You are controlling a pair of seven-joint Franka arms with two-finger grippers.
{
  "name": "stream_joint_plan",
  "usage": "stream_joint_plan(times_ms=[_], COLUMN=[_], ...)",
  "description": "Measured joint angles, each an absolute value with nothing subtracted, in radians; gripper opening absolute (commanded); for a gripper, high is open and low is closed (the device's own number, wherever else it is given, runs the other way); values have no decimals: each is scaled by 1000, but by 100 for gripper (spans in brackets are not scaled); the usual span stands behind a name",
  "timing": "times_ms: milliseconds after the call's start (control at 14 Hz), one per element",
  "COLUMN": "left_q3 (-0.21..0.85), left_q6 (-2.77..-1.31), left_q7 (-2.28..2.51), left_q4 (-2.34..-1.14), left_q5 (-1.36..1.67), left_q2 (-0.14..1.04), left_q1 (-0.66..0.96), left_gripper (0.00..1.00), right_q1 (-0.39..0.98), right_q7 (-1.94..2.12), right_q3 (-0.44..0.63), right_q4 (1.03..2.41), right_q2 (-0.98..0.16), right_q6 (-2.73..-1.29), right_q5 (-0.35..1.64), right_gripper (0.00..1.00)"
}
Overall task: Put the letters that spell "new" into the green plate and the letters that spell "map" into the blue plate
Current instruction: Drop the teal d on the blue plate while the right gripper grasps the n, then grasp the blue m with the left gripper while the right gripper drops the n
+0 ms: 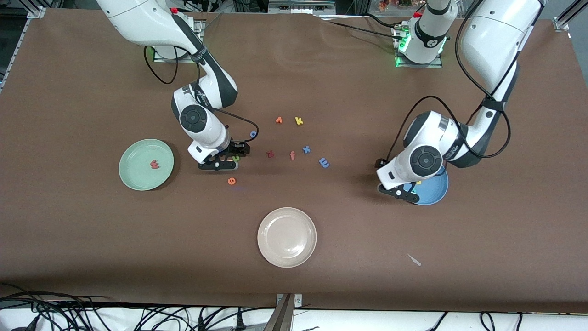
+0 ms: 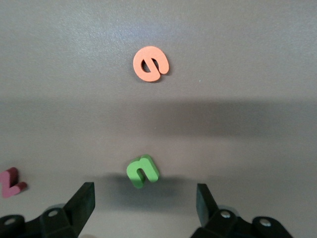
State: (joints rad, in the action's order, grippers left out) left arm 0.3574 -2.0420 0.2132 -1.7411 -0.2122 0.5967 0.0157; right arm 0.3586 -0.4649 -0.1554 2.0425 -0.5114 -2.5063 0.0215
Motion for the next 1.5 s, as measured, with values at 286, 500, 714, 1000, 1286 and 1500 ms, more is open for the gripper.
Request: stream_joint_plan(times_ms=[286,500,714,1000,1286,1500], left_q3=[366,366,366,363,354,351], left_q6=[-2104,-2159,-2275,-2391,-2395,-2395], left_q7=[498,769,1012,1358,1413,1413], left_q4=[-1727,-1727,-1727,-1728,-1727,-1728], left_q5=[-173,-173,-173,-173,-173,-184], left_q2=[600,618,653,703,719,740], left_q1=[138,206,250,340,346,346], left_gripper=[100,100,100,100,79,59], right_q1=[361,364,368,368,368,368], right_q7=[-465,-465,-465,-465,-465,-465], right_q3=[-156,-156,-156,-155,-155,-155], right_q4=[2037,2027,2027,2026,2025,2025], right_q2=[-524,-532,-536,-543,-542,-542], right_q6=[-2508,-2508,-2516,-2526,-2526,-2526], right_q5=[18,18,11,1,-3,-3], right_gripper=[75,66,52,34,23,20])
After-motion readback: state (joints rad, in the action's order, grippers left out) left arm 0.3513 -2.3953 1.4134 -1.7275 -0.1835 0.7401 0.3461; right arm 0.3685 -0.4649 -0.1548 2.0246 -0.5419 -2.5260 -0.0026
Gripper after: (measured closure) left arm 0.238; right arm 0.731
